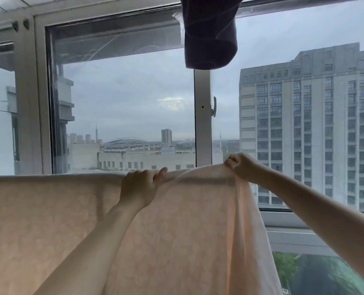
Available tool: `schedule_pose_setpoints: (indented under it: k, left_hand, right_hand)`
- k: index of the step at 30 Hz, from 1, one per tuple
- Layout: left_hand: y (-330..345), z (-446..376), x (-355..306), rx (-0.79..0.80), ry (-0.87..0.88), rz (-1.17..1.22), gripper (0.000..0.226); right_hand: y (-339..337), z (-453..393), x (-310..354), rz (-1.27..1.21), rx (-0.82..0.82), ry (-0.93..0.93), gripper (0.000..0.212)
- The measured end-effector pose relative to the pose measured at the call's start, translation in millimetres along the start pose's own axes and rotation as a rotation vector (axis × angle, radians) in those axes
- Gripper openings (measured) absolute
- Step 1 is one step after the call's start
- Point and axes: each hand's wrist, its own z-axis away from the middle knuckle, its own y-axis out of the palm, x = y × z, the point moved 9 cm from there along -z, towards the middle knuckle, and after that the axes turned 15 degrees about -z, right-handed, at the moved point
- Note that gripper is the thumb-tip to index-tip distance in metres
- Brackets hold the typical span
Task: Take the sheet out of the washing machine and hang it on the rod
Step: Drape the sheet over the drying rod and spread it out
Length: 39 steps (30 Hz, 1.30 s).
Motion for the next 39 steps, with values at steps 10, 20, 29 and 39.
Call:
schedule_pose_setpoints:
  k: [10, 20, 29, 39]
  left_hand:
    - [7, 4, 4, -0.057, -0.046, 0.016, 0.047]
    - [3, 13, 5, -0.075, -0.124, -0.005, 0.037]
    - [-6, 55, -55, -0.156, -0.221, 0.092, 0.045]
    - [25, 130, -155, 0.005, -0.372, 0.284, 0.046]
  right_hand:
    - [19, 51, -34, -0.336, 0.128, 0.123, 0.025]
    - [27, 75, -40, -0.356, 0.017, -0.039, 0.032]
    - [26, 80, -38, -0.25, -0.018, -0.199, 0.036]
    - [45, 77, -74, -0.647, 0.413, -0.107, 0.018]
